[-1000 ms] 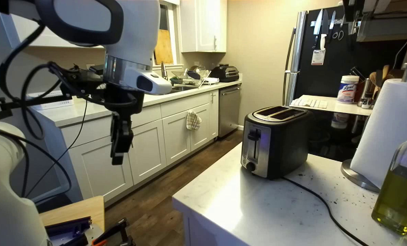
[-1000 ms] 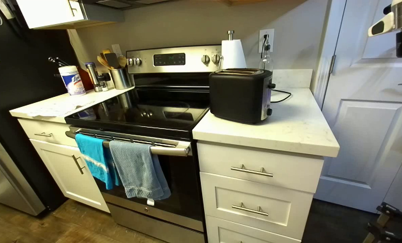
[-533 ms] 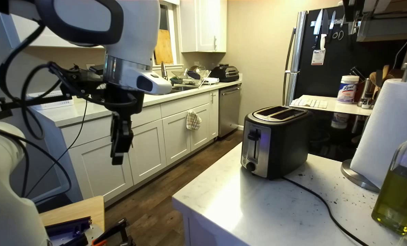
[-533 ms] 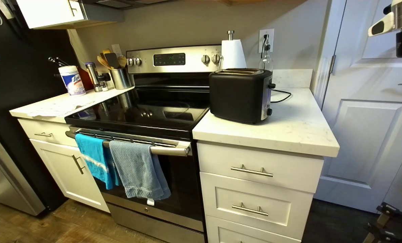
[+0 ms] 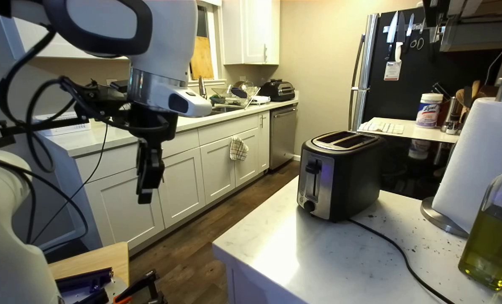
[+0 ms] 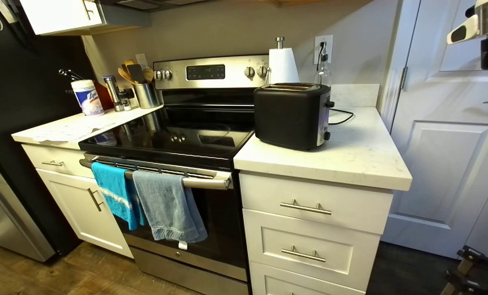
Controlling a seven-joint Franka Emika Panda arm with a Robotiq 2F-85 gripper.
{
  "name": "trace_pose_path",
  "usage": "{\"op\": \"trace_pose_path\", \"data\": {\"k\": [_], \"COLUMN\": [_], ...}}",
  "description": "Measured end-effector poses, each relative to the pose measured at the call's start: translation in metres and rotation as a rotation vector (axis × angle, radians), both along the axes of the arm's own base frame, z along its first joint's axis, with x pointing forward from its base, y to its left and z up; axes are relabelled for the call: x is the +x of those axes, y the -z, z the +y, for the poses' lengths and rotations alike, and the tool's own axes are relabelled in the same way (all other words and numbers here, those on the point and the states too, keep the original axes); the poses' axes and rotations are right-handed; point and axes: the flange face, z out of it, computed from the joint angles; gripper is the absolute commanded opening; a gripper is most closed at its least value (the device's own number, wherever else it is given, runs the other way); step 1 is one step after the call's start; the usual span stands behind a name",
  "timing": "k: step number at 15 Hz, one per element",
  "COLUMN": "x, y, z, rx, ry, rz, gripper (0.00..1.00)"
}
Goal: Push the toaster lever down
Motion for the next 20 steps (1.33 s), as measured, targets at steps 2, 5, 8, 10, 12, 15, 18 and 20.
{"op": "trace_pose_path", "data": {"k": [2,5,8,10,12,15,18,20], "x": [0.0,0.0,0.0,0.0,0.0,0.01,0.037,0.057], "y": [0.0,0.0,0.0,0.0,0.0,-0.006,-0.029,-0.048], "z": [0.0,0.0,0.0,0.0,0.0,-0.003,-0.023,-0.038], "rx": [0.0,0.0,0.0,0.0,-0.001,-0.011,-0.044,-0.071], "ry": [0.0,0.0,0.0,0.0,0.0,0.021,0.075,0.108], "rz": [0.0,0.0,0.0,0.0,-0.001,-0.06,-0.212,-0.309], "gripper": [0.33,0.33,0.33,0.59,0.71,0.91,1.0,1.0]}}
